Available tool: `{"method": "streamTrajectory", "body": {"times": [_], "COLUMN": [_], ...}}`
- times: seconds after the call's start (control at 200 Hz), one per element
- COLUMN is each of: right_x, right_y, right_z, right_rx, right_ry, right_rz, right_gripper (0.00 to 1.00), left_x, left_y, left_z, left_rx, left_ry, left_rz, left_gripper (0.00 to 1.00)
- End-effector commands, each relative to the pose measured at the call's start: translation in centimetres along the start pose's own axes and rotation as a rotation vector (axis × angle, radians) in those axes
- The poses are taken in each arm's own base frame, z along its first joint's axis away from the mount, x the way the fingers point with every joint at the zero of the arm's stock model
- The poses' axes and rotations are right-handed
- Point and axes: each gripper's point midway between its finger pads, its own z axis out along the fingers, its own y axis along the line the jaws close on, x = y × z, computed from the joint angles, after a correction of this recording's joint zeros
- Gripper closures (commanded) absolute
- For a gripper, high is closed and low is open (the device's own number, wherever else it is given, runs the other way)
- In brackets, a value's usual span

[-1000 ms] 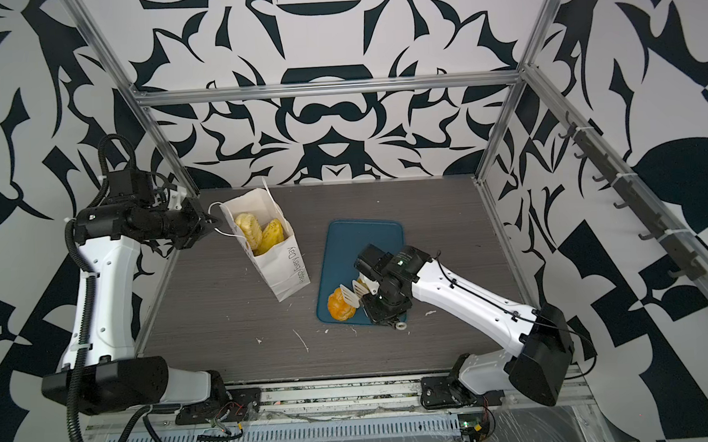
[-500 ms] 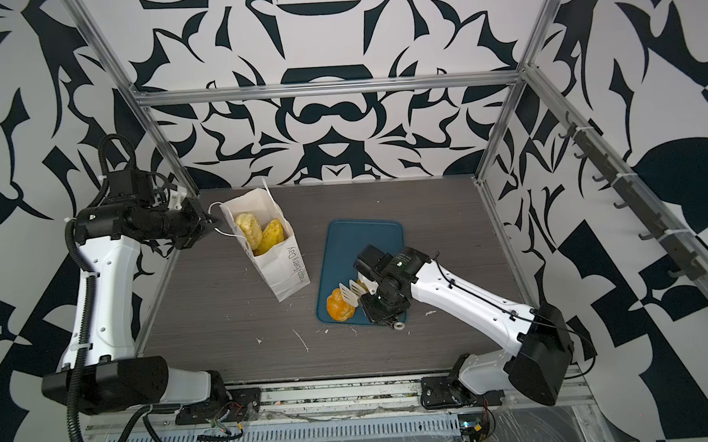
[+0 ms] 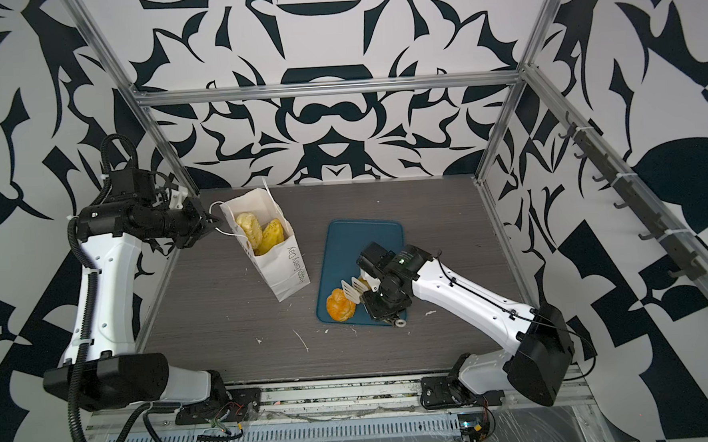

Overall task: Place the fake bread into the paper bag
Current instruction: 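Lower the open tongs around the round orange bun with the right gripper, then squeeze the tongs on the round orange bun and lift it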

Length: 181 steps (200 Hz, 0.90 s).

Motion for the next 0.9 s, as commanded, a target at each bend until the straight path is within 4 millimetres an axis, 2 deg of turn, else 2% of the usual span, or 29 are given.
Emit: {"method": "streamTrajectory", "body": {"times": [0.0, 0.23, 0.315, 0.55, 0.9], "right_x": [-0.2, 0.1, 0.0, -0.6, -2.7], "right_y": [0.4, 0.5, 0.5, 0.6, 0.3], "right_z": [0.4, 1.4, 1.4, 0.3, -2.6], "right_rx": [-0.025, -0.040, -0.043, -0.050, -0.044], "right_ry": [0.001, 0.025, 0.024, -0.016, -0.121], "right_rz": [-0.014, -0.012, -0.016, -0.023, -0.023], "right_gripper": [0.65, 0.65, 0.69, 0.83, 0.85], "left_x": [0.1, 0.0, 0.0, -0.3, -0.7], "left_y": [-0.3, -0.3, -0.3, -0.4, -0.6], "left_z": [-0.3, -0.4, -0.5, -0.3, -0.3], "left_rx": [0.006, 0.005, 0.003, 0.003, 0.007], "left_ry": [0.008, 0.006, 0.006, 0.004, -0.002], "left_rz": [-0.009, -0.008, -0.008, -0.008, -0.007], "left_gripper": [1.00, 1.00, 1.00, 1.00, 1.00]}}
